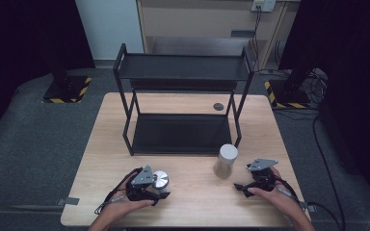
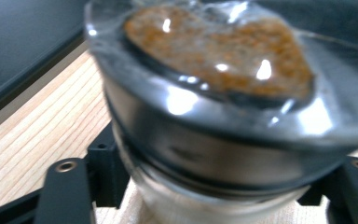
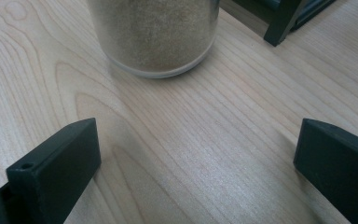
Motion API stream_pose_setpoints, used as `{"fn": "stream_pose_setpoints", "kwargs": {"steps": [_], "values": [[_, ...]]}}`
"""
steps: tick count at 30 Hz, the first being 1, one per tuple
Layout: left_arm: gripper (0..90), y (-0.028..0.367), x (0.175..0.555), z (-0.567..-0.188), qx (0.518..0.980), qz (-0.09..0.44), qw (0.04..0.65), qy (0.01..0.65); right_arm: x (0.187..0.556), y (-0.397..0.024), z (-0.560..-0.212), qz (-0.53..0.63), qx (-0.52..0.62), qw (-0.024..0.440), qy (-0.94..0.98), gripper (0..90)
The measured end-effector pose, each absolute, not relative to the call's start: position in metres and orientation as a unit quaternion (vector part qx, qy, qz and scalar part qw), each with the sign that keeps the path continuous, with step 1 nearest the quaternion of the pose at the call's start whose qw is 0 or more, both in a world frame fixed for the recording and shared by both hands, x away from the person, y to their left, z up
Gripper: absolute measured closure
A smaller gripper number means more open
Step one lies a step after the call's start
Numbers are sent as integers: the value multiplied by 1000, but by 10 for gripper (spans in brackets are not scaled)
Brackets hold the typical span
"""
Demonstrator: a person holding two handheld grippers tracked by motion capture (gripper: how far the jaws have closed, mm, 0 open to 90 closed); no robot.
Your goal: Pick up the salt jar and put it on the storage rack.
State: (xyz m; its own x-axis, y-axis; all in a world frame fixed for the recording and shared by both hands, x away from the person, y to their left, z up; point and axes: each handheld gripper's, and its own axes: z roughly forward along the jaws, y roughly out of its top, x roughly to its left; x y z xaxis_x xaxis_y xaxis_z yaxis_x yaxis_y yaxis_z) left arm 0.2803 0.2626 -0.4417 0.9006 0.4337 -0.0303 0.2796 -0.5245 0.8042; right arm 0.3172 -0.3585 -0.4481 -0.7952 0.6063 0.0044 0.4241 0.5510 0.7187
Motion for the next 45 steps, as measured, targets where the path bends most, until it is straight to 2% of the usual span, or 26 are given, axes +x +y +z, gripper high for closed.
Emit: {"fn": "stream_pose_setpoints", "kwargs": {"steps": [21, 39, 45], "values": [[301, 262, 275, -430, 870, 99, 433, 216, 317, -358, -448, 370, 295, 123, 872, 14], [301, 276, 269, -423, 849, 117, 441, 265, 317, -359, -448, 370, 295, 123, 872, 14], [301, 277, 263, -417, 847, 129, 425, 290, 317, -359, -448, 370, 295, 123, 872, 14]]}}
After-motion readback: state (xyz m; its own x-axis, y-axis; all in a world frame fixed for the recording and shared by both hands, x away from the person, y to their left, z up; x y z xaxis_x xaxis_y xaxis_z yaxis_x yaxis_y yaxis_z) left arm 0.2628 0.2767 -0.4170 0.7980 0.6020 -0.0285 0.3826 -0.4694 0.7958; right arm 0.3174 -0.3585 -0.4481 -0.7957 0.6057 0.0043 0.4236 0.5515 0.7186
